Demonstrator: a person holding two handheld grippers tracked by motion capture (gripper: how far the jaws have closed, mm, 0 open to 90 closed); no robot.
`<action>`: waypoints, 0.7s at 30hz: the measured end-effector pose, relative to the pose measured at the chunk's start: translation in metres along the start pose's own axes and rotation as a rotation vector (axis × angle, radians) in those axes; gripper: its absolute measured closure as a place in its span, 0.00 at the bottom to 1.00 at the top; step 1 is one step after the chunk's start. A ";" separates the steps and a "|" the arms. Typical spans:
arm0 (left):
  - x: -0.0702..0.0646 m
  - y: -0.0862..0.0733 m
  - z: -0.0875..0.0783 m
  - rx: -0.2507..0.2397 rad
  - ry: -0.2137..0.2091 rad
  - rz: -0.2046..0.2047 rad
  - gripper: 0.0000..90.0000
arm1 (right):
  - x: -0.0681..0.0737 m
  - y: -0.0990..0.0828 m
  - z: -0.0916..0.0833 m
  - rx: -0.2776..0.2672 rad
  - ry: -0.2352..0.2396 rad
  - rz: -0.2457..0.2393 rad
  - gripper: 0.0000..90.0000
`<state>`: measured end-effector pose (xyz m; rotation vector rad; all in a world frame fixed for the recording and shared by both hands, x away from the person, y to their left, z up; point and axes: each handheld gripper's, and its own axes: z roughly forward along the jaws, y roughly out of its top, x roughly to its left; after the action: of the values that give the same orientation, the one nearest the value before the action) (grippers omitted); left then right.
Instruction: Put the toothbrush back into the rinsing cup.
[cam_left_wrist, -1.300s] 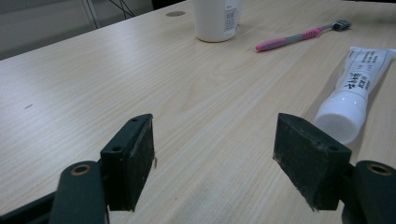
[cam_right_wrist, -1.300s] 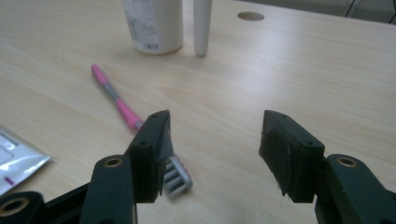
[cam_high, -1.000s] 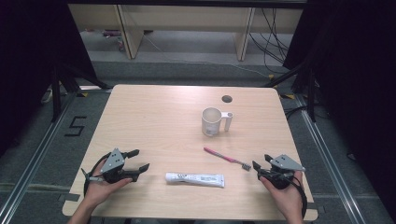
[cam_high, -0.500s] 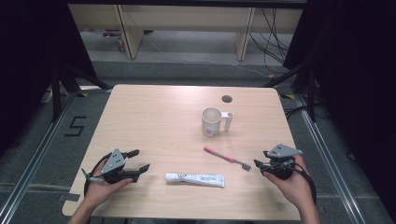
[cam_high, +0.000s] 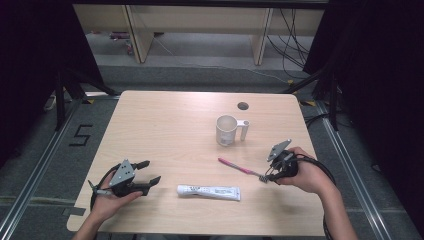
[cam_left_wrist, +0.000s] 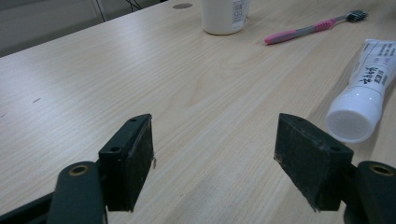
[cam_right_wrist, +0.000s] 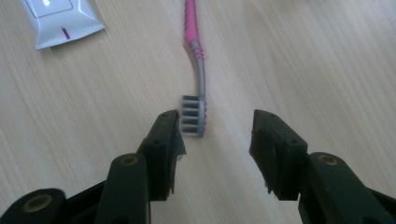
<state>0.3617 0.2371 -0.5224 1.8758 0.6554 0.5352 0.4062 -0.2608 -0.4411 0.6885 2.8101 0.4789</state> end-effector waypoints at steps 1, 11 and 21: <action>0.000 0.000 0.000 -0.001 -0.001 -0.001 0.31 | 0.000 0.002 0.001 0.016 0.007 -0.001 0.58; -0.001 0.000 0.001 0.001 0.005 0.001 0.31 | -0.002 0.038 0.014 0.150 0.072 -0.098 0.57; -0.001 0.000 0.001 0.005 0.003 0.007 0.31 | -0.004 0.069 0.027 0.242 0.065 -0.161 0.61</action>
<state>0.3615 0.2355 -0.5226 1.8829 0.6537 0.5416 0.4451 -0.1973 -0.4407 0.4911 2.9844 0.1361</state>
